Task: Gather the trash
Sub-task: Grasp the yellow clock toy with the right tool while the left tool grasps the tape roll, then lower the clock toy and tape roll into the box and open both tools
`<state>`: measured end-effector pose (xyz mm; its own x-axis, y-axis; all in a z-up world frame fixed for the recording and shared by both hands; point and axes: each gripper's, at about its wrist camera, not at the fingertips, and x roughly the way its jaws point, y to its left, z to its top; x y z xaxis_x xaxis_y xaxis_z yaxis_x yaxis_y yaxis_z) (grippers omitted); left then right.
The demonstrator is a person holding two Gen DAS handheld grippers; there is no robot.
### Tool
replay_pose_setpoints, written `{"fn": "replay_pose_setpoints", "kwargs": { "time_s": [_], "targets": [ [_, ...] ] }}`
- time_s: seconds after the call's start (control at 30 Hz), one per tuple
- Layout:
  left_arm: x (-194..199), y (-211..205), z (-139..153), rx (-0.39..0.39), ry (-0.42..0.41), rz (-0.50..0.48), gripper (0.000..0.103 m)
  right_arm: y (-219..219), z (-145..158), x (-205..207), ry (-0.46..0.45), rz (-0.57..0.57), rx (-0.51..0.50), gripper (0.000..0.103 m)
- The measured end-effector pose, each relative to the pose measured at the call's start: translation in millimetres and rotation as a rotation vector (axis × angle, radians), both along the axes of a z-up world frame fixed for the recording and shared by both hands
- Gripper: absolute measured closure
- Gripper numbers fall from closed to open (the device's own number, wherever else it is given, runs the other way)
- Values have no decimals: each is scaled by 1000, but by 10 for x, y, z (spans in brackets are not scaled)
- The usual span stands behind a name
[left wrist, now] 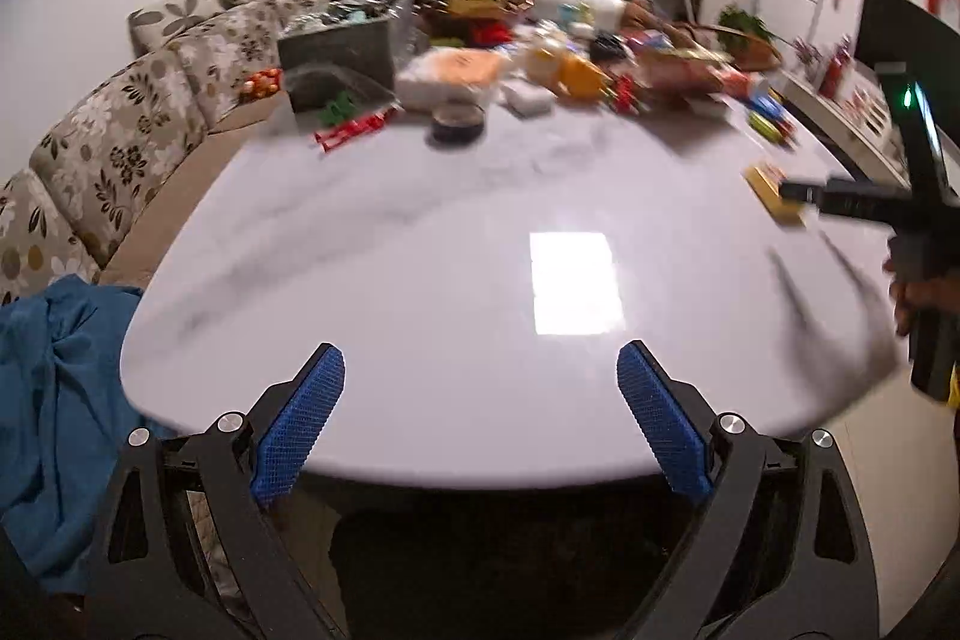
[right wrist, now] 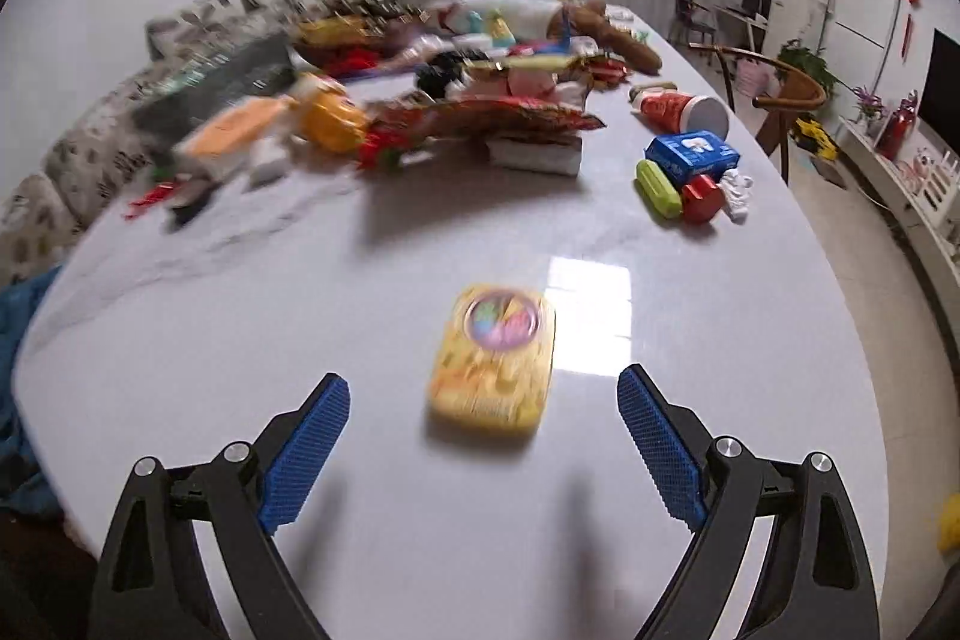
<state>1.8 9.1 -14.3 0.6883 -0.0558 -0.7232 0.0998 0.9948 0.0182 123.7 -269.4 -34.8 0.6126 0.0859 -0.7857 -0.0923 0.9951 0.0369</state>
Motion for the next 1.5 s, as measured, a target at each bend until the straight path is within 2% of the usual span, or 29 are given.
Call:
{"fn": "replay_pose_setpoints", "kwargs": {
  "time_s": [0.07, 0.1, 0.2, 0.3, 0.43, 0.6, 0.63, 0.67, 0.7, 0.73, 0.9, 1.1, 1.2, 1.27, 1.33, 1.37, 1.43, 1.5],
  "targets": [
    [250, 26, -11, 10, -7, 35, 13, 30, -126, 156, 48, -11, -35, 16],
    [358, 43, -9, 13, -10, 36, 13, 41, -177, 122, 68, -12, -51, 22],
    [811, 54, 7, 34, -30, 69, 13, 14, -213, 92, 57, -5, -5, 29],
    [1237, 29, -22, 51, -24, 85, 13, 23, -203, 2, 32, 42, 3, 53],
    [1920, -23, -205, 36, 45, 121, 13, 18, -199, -83, 25, 60, 8, 53],
    [2413, -101, -373, 5, 100, 128, 14, 11, -194, -104, 29, 77, 8, 53],
    [2447, -101, -403, -17, 129, 110, 21, 9, -192, -106, 30, 77, 11, 53],
    [2458, -124, -373, -4, 111, 112, 49, 7, -193, -104, 30, 78, 12, 53],
    [2456, -137, -356, -6, 103, 108, 54, 8, -192, -105, 30, 79, 12, 53],
    [2444, -155, -351, -8, 109, 96, 54, 7, -191, -107, 28, 79, 14, 53],
    [2206, -226, -333, 45, 92, 93, 54, 14, -187, -125, 25, 77, 26, 54],
    [1390, -282, -141, 1, 61, 4, 54, 74, -68, -424, 28, 131, 135, 54],
    [823, -319, -45, 1, 47, -67, 54, 162, 65, -812, 35, 213, 227, 55],
    [322, -306, -14, -26, 55, -138, 54, 222, 135, -1105, 52, 285, 291, 55],
    [-54, -308, -25, -34, 56, -199, 54, 303, 187, -1527, 92, 376, 338, 55],
    [-323, -302, -60, -25, 51, -244, 54, 331, 183, -1689, 114, 408, 350, 55],
    [-619, -294, -187, -6, 61, -289, 54, 385, 149, -1973, 155, 447, 357, 55],
    [-786, -295, -426, -2, 119, -353, 53, 443, 49, -2163, 186, 465, 333, 56]
  ]
}}
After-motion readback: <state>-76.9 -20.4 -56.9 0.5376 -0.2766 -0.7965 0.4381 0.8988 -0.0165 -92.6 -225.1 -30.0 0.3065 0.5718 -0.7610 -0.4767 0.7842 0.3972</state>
